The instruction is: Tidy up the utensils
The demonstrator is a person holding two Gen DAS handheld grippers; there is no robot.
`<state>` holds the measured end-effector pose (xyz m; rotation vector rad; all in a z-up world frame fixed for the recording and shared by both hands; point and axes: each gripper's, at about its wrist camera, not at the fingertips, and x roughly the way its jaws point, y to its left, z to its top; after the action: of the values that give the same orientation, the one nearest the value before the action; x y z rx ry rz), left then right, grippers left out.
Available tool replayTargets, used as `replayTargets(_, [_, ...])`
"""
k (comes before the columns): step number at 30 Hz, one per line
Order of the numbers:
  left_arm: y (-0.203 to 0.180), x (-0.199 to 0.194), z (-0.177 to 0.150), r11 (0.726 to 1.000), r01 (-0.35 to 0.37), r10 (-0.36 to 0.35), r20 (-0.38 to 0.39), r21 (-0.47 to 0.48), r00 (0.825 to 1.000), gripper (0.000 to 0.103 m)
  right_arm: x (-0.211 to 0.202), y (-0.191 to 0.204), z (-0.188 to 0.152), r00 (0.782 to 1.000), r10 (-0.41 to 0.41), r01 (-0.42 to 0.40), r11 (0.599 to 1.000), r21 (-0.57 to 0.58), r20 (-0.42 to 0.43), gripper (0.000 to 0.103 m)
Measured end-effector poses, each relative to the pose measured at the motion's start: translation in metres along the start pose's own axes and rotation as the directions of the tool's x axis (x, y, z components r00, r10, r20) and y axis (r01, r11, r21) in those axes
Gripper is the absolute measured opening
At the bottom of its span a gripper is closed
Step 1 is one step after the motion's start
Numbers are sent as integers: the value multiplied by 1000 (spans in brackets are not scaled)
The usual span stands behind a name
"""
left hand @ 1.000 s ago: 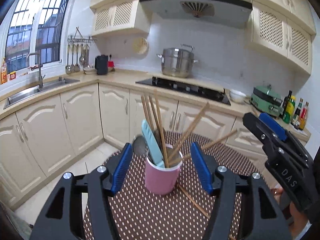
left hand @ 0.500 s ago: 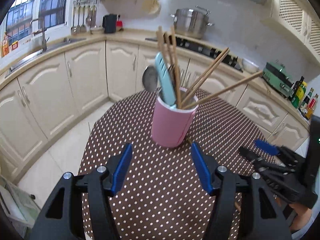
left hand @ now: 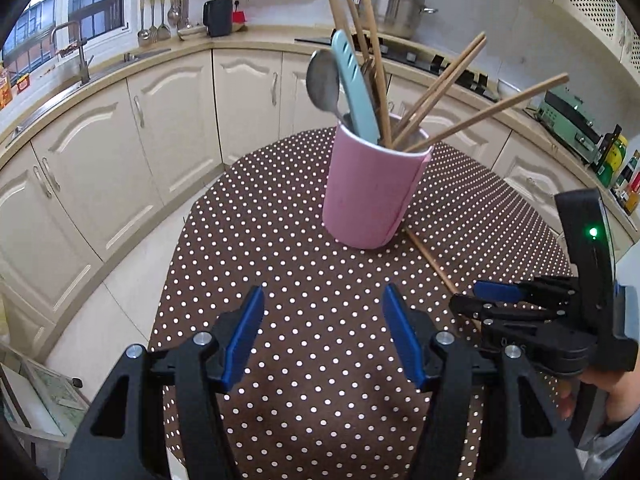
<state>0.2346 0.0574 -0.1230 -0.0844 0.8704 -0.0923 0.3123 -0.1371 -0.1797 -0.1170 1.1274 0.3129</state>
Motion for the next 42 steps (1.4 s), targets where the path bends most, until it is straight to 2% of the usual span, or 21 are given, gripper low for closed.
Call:
replayTargets(1, [1,2,0,1000,1,-1,-2,0,1000,60,3,1,1,1000,-8,8,1000,-7,-8,30])
replayTargets(4, [3,4,1,1000,1,-1,-1,-10,1000,60,5,4,5,1000,-13,13,1000,-21,2,8])
replayTargets(5, [5,4,2,1000,6,-6,5,-18,1000,60,5,4,7,1000,-7,7,1000,-17,11,6])
replayTargets(9, [10,2,5,999,26,-24,37,-33,999,60,1,-5,4,997,16,-18,1000,14,73,6])
replayTargets(11, [11,-1,7,999,27,-25,60,-38,998,60,-11,-16,1,991,33,-39,998,47,130,6])
replayTargets(15, [14,-6,12,997,48,-42,102,-59,994,60,-41,-32,-4,960,58,-92,990,111,275,6])
replayTargets(17, [16,-9,15,996,58,-50,128,-66,991,60,-65,-42,-6,923,60,-122,982,142,380,6])
replayTargets(18, [16,-11,16,996,60,-50,144,-66,988,60,-81,-47,-9,886,60,-148,976,158,460,6])
replayTargets(19, [16,-13,17,996,61,-50,158,-63,986,60,-90,-49,-12,861,53,-157,974,165,505,6])
replayTargets(20, [15,-15,19,996,61,-50,176,-59,983,60,-104,-52,-15,821,42,-169,970,173,569,6])
replayTargets(21, [14,-17,20,996,62,-50,187,-57,981,60,-113,-54,-16,792,35,-180,968,177,610,6])
replayTargets(24, [11,-22,24,997,59,-47,219,-48,975,60,-150,-58,-17,657,22,-237,955,178,754,6])
replayTargets(27, [9,-25,27,998,50,-39,244,-39,969,61,-174,-57,-17,528,30,-283,948,142,849,6])
replayTargets(29, [9,-27,30,998,46,-36,259,-32,965,61,-184,-53,-14,480,55,-299,948,105,876,6])
replayTargets(31, [9,-27,35,999,45,-38,268,-22,963,61,-188,-48,-6,460,81,-304,950,71,884,6])
replayTargets(33, [10,-26,41,999,35,-31,278,-10,960,61,-184,-38,6,450,97,-286,957,40,888,6])
replayTargets(37, [17,-26,56,1000,21,-16,299,-12,954,61,-158,-14,32,445,113,-257,967,6,889,6])
replayTargets(38, [20,-25,61,1000,13,-9,304,-12,953,61,-161,1,26,443,110,-241,970,0,890,6])
replayTargets(42, [29,-21,74,1000,-3,8,319,-16,948,61,-145,24,45,438,119,-172,984,-47,891,6])
